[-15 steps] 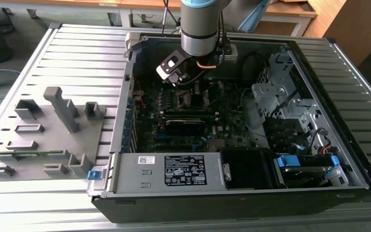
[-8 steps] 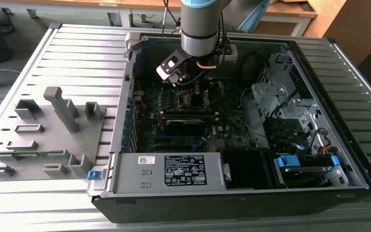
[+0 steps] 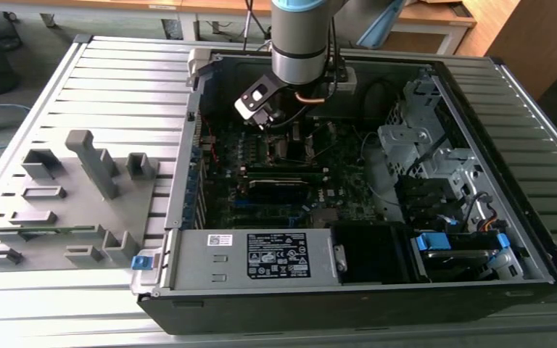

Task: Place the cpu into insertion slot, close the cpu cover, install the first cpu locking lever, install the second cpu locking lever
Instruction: 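Place the cpu into insertion slot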

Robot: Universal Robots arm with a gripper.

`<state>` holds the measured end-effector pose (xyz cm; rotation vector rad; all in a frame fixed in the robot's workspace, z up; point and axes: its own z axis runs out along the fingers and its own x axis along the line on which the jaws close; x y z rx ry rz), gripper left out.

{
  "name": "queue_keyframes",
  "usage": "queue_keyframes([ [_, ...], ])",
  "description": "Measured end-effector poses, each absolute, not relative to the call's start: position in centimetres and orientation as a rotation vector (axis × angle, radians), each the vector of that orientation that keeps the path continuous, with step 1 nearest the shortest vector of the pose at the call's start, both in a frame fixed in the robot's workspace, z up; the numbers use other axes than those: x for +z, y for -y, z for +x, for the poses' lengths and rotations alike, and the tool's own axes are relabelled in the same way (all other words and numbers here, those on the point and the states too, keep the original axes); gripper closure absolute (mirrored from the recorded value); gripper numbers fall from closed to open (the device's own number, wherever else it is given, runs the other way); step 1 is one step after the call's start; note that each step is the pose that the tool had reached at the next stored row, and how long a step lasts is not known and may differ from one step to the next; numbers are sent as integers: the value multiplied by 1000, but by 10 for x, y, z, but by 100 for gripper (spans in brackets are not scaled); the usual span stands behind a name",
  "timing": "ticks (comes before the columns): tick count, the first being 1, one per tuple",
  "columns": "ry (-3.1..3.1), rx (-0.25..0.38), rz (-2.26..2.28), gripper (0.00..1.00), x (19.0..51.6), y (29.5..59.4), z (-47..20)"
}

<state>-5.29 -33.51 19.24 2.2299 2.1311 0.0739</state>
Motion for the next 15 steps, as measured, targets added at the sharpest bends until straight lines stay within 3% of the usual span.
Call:
queue_keyframes([
  [15,-2131,74,2230,39,207,335,-53],
])
